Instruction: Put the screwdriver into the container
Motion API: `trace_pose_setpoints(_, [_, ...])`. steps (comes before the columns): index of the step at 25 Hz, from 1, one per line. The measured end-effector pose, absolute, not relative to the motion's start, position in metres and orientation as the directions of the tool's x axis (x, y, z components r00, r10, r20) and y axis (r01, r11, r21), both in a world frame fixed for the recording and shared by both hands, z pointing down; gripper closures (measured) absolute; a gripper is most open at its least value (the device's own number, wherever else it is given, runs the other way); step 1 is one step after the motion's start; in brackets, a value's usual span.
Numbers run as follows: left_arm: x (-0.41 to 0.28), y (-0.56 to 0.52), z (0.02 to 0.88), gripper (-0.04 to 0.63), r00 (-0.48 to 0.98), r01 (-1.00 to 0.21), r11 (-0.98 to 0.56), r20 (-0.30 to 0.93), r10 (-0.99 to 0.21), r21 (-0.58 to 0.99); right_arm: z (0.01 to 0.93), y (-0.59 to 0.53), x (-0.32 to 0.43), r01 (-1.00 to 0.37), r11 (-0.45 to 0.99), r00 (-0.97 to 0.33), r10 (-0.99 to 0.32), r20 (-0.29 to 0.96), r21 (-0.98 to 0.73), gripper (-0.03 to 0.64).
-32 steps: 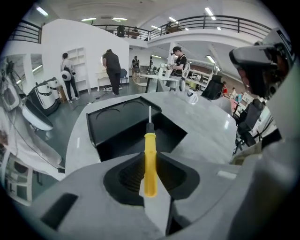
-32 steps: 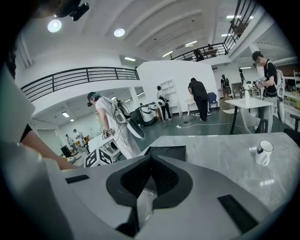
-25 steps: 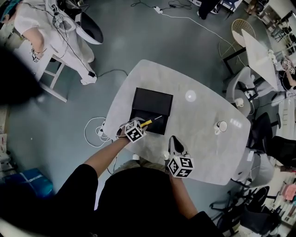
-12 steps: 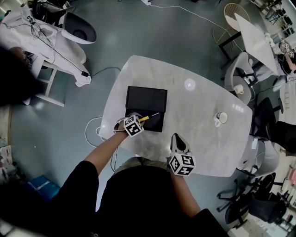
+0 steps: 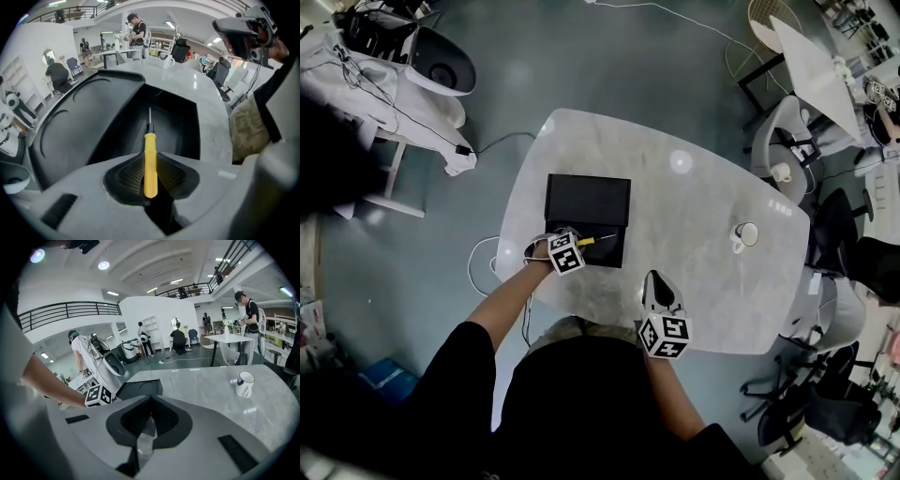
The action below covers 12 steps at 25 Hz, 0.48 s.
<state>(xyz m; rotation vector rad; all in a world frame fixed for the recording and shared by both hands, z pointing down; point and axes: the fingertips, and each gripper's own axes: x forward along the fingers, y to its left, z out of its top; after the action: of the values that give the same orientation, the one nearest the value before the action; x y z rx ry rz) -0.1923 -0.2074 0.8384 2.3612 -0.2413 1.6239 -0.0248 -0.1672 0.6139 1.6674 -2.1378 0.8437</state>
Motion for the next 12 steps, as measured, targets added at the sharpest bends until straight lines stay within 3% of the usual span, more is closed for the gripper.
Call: trace_pose_setpoints(12, [-0.189, -0.216, 0.855, 0.508, 0.338, -0.274, -0.958, 0.941, -0.011, 0.087, 0.622, -0.177, -0.017, -0.956, 0.146, -0.27, -0.782, 0.561, -0.256, 0.604])
